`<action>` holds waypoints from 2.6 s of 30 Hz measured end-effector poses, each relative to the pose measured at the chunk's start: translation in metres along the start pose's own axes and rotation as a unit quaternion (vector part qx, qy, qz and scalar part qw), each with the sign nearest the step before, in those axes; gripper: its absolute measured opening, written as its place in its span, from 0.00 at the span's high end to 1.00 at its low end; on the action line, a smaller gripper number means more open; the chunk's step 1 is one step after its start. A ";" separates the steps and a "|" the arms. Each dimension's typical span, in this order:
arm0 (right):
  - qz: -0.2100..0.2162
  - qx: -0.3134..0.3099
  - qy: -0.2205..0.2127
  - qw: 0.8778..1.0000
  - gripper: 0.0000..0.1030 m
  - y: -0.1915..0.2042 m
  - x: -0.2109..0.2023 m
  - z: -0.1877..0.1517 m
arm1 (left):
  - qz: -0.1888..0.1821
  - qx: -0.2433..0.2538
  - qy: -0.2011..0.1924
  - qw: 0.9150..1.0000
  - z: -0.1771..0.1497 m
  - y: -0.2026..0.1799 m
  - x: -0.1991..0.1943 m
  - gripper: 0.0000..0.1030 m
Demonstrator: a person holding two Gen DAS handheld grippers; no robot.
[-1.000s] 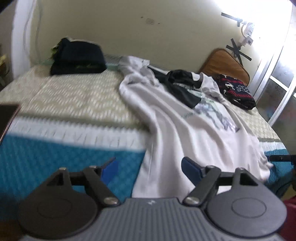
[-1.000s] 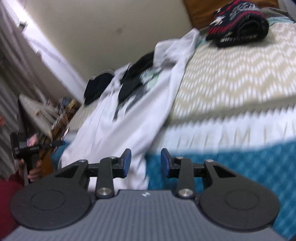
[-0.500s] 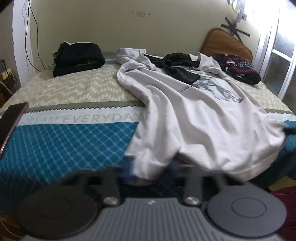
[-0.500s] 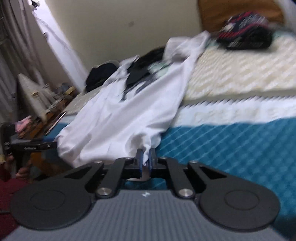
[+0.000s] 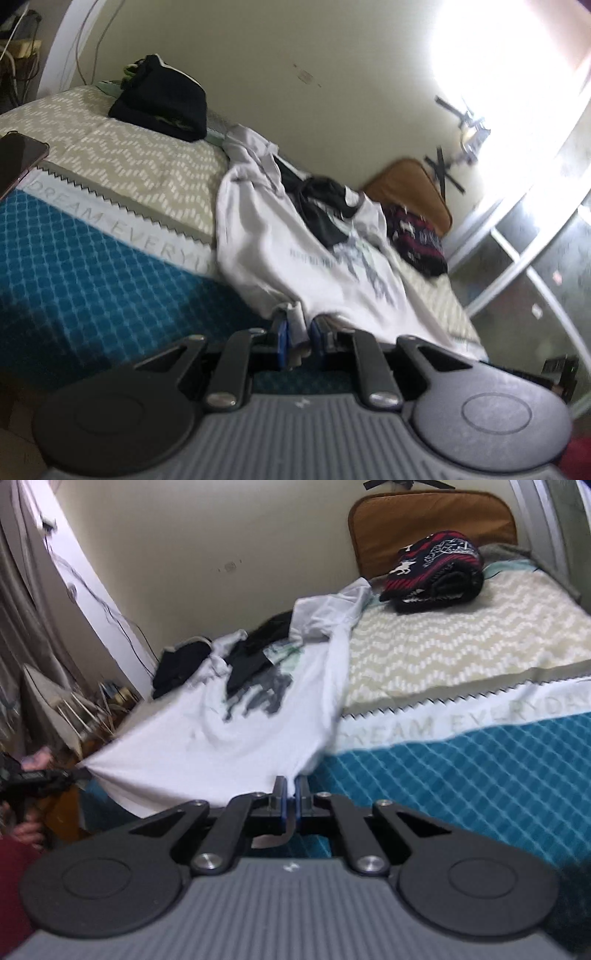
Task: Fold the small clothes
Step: 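Pull the T-shirt hem straight with both grippers and release, then grasp the T-shirt hem with both grippers side by side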
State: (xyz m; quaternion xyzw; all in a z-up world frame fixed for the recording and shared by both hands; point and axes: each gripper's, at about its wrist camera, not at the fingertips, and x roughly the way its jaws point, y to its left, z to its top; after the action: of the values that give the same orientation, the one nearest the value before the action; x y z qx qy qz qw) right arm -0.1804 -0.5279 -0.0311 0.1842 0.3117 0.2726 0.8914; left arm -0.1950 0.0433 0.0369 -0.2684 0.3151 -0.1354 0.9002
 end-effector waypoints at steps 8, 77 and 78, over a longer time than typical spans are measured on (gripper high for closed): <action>0.032 0.036 -0.041 0.998 0.93 -0.013 0.042 0.072 | -0.019 -0.025 -0.031 0.999 0.076 0.003 0.046 0.87; -0.018 -0.131 -0.080 0.988 0.89 -0.004 0.176 0.256 | 0.103 0.155 -0.085 0.979 0.208 -0.019 0.236 0.90; -0.011 -0.140 -0.090 0.986 0.89 -0.001 0.160 0.243 | 0.100 0.158 -0.092 0.978 0.194 -0.022 0.222 0.90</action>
State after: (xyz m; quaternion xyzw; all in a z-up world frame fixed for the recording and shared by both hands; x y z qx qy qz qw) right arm 0.0844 -0.4710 0.0747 0.0774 0.1911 0.2862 0.9357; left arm 0.0969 0.0105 0.0675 -0.1011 0.2309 -0.0672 0.9654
